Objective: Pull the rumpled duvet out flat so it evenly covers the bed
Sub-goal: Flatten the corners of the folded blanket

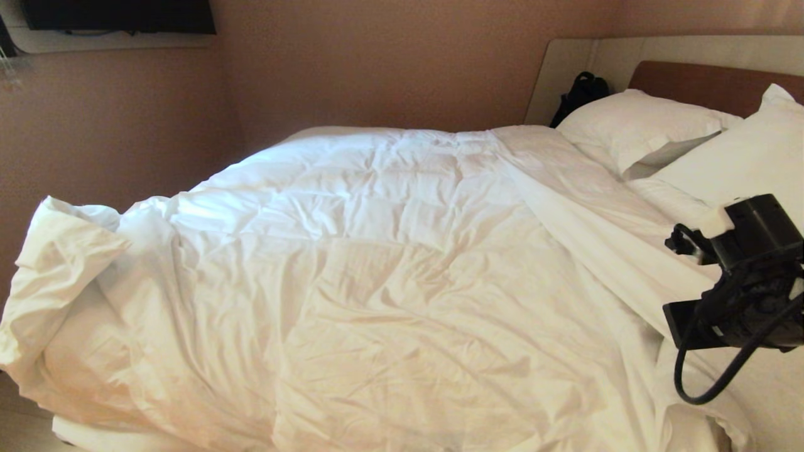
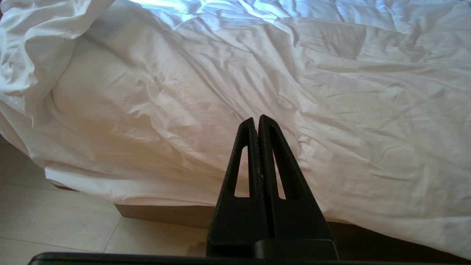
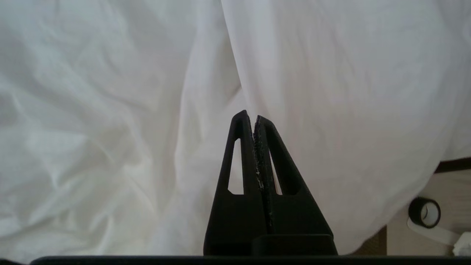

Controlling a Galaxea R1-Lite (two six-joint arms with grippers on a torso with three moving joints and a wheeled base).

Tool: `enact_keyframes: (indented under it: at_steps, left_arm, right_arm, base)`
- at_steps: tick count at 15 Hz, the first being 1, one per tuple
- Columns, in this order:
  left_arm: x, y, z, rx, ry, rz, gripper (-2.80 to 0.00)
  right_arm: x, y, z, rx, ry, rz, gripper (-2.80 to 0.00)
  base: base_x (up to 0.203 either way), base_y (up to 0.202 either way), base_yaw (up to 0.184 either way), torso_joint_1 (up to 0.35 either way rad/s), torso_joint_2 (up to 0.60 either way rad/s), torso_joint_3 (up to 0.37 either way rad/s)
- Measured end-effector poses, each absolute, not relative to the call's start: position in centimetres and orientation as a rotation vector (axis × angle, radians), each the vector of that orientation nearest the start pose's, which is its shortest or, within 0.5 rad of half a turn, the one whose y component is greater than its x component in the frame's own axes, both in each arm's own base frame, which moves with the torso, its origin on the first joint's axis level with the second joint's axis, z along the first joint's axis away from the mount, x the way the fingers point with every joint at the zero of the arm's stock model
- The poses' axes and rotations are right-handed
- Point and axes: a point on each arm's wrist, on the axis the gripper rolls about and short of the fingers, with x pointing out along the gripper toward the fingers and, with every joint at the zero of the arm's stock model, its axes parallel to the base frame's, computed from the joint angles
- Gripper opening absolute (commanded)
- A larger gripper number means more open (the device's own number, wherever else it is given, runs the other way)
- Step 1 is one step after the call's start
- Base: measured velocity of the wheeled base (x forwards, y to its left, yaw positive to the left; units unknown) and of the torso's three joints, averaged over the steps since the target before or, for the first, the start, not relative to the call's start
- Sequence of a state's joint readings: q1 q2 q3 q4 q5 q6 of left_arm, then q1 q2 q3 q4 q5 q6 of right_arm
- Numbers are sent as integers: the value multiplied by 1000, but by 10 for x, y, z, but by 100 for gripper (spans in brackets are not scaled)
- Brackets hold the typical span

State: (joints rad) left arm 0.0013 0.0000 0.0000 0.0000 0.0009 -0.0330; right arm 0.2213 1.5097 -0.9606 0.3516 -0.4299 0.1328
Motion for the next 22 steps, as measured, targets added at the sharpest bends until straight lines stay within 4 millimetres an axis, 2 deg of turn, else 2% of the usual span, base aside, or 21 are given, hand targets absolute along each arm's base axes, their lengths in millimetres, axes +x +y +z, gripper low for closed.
enact_keyframes:
  at_steps: [1, 9, 17, 22]
  left_arm:
    - [-23, 0, 75, -33, 0, 2, -280]
    - [-23, 0, 75, -33, 0, 2, -280]
    - [-23, 0, 75, -33, 0, 2, -280]
    - [-23, 0, 75, -33, 0, 3, -280]
  right_arm:
    - [231, 42, 194, -165, 838, -253, 0]
    - [263, 45, 160, -243, 935, -375, 0]
    - [266, 36, 148, -225, 969, -444, 0]
    - [282, 25, 140, -199, 981, -521, 0]
  base:
    - [0, 0, 0, 0, 0, 0]
    - [0, 0, 0, 0, 0, 0]
    - [0, 0, 0, 0, 0, 0]
    - [0, 0, 0, 0, 0, 0]
